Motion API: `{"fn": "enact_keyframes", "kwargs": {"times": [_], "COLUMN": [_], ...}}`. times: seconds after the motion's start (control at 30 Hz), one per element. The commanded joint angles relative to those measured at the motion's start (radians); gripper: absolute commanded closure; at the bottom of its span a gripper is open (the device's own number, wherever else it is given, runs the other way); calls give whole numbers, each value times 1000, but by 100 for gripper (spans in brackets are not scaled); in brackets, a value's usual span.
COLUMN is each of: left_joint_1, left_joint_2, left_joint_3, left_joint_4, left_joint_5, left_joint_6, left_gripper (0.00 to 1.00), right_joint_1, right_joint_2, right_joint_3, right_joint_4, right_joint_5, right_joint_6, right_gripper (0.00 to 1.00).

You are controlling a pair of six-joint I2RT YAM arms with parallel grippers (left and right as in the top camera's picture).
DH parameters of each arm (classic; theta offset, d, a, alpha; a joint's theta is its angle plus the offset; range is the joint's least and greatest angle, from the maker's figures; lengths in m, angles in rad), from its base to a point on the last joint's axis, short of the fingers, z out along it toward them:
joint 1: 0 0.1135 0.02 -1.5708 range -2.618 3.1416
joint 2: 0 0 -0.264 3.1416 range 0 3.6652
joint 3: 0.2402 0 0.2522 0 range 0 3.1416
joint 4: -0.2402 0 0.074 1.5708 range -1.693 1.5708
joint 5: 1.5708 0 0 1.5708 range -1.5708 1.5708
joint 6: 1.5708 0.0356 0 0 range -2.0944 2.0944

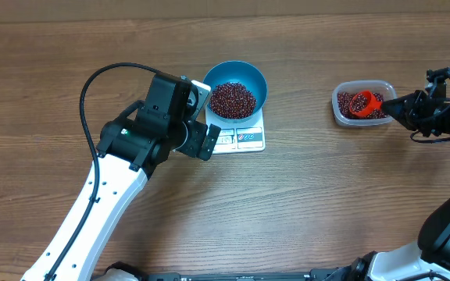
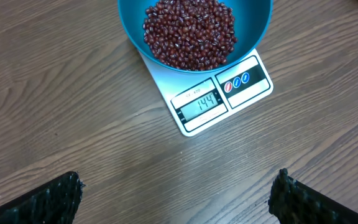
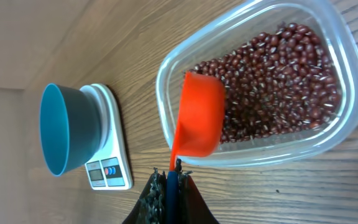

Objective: Scoop item into bowl and weigh 150g on scale
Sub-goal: 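Lift the filled red cup and carry it over the blue bowl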

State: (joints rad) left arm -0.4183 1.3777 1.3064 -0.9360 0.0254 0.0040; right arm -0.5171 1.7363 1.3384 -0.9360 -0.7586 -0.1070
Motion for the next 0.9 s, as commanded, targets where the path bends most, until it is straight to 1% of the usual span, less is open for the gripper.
{"fn": "enact_keyframes", "kwargs": {"times": [0.0,0.1,0.2,0.4,0.5,0.6,0.73,0.87], "left_joint_1": [-1,-1,-1,-1,-1,-1,-1,-1], "left_joint_2": [8,8,8,8,8,8,8,8], "left_joint_3": [13,13,13,13,13,13,13,13], "left_joint_4": [2,2,2,2,2,2,2,2], "left_joint_5": [-3,-3,-3,-3,-3,-3,-3,-3], "left_joint_6": [19,19,19,19,19,19,19,19], "left_gripper": [1,1,0,1,0,1,0,1], "right_joint_1": [-2,-2,-2,1,1,5,41,111], "right_joint_2": [-34,-34,-34,-34,-34,-34,-35,-35], "right_joint_3": [-2,-2,-2,-2,-2,-2,-1,-1], "right_joint_4": [4,3,2,11,10,10,10,25], "right_joint_5": [-91,-109,-166,-300,-412,-484,-489,-489], "right_joint_6": [-33,-33,-33,-34,-54,-56,-56,-56], "right_gripper": [96,96,96,96,97,96,96,96]}}
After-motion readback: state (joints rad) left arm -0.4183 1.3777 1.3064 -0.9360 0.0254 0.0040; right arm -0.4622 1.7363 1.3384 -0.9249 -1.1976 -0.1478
